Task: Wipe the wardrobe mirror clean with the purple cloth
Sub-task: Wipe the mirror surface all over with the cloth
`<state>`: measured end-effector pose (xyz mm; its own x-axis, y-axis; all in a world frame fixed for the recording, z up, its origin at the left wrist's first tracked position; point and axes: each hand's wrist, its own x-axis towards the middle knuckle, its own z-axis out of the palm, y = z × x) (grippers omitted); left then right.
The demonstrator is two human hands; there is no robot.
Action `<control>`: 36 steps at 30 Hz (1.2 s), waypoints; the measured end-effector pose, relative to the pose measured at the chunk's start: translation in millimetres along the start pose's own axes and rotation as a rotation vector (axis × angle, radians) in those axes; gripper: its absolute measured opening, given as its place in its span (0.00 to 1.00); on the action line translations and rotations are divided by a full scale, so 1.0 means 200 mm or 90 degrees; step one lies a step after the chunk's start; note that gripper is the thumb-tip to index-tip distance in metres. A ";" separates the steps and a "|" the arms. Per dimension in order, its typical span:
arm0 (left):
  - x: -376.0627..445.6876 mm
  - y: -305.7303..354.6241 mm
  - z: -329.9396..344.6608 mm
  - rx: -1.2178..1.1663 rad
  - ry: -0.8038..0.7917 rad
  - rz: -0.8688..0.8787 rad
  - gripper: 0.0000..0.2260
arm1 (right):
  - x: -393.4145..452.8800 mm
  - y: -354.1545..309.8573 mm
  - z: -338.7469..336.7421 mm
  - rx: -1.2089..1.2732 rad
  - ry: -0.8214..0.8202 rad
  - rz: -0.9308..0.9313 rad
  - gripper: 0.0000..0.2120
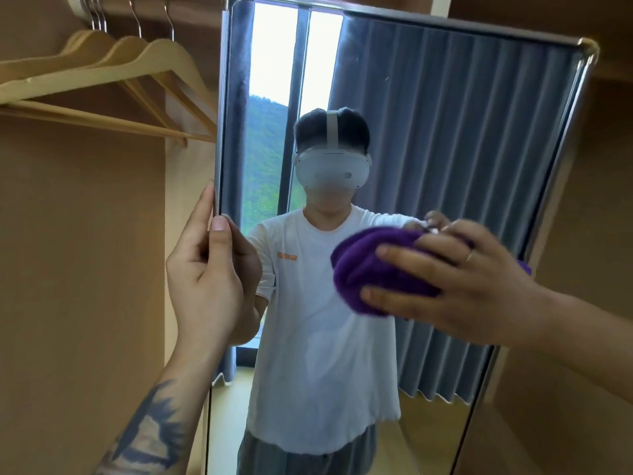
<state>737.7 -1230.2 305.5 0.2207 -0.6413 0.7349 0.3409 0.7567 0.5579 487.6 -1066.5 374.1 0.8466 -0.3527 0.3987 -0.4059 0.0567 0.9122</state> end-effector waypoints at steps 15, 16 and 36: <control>-0.04 0.02 0.02 -0.041 -0.006 -0.019 0.18 | 0.23 0.16 -0.04 -0.010 -0.066 0.072 0.25; -0.04 0.01 0.01 -0.038 -0.005 -0.020 0.18 | 0.26 0.21 -0.03 -0.016 -0.043 0.165 0.25; -0.08 0.03 0.02 -0.066 -0.005 -0.037 0.18 | 0.45 -0.03 0.00 0.002 -0.103 0.046 0.26</control>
<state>732.8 -1216.1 298.7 0.1905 -0.6826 0.7055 0.4462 0.7004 0.5571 566.2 -1099.6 404.6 0.7484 -0.4940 0.4426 -0.4652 0.0846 0.8811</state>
